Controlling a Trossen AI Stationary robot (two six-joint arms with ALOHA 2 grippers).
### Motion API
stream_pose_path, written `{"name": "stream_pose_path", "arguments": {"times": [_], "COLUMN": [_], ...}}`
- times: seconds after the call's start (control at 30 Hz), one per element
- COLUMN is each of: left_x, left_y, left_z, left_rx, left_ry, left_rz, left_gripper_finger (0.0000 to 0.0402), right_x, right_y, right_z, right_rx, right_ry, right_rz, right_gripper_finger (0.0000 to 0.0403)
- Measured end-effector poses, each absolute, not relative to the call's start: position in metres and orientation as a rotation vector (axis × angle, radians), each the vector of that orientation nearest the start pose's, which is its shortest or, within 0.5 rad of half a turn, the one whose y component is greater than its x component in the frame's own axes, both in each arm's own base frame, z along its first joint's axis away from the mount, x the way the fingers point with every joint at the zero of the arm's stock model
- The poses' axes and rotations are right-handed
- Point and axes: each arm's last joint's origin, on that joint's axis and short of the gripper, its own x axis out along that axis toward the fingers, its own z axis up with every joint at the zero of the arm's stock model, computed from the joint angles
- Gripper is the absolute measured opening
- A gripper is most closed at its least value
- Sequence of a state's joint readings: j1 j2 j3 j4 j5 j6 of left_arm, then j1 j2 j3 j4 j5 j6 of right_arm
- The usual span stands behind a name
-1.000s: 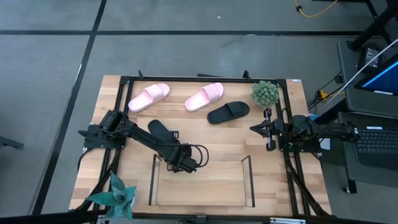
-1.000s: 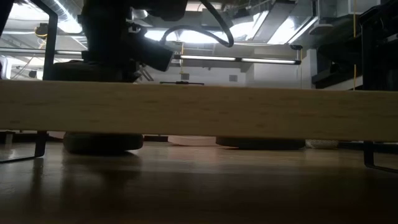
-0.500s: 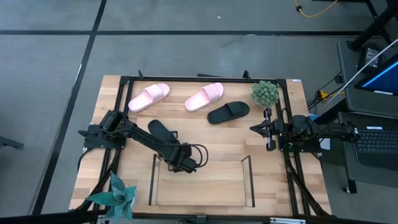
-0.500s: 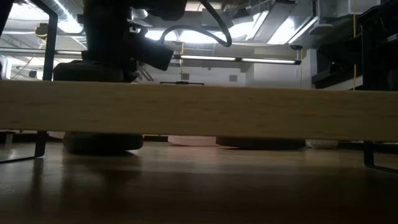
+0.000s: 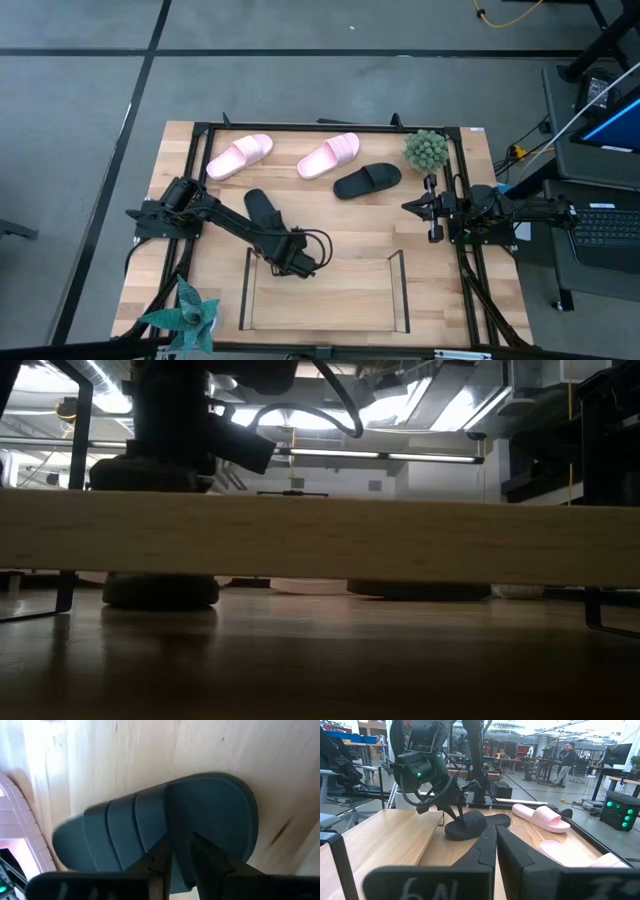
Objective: Pick and place slides into the shelf
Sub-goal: Put the left black slide on the shelf
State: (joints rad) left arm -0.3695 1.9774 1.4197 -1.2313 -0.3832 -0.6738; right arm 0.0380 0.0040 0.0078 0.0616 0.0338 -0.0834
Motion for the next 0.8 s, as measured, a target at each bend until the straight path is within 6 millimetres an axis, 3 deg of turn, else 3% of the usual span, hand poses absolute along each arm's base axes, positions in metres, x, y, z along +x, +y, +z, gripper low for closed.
{"name": "stream_pose_path", "arguments": {"times": [0.17,0.57,0.8], "left_x": [0.3243,0.3240,0.3230], "left_y": [-0.1141,-0.1118,-0.1138], "left_z": [0.1748,0.1760,0.1755], "left_rx": [0.137,0.202,0.162], "left_ry": [1.529,1.495,1.528], "left_rz": [0.550,0.593,0.563], "left_gripper_finger": [0.0068,0.0146,0.0161], "right_x": [0.0972,0.0972,0.0973], "right_y": [0.0027,0.0027,0.0027], "right_z": [0.1718,0.1716,0.1703], "right_rx": [-0.081,-0.084,-0.089], "right_ry": [-0.065,-0.064,-0.050], "right_rz": [0.001,0.001,0.002], "right_gripper_finger": [0.0017,0.0017,0.0017]}}
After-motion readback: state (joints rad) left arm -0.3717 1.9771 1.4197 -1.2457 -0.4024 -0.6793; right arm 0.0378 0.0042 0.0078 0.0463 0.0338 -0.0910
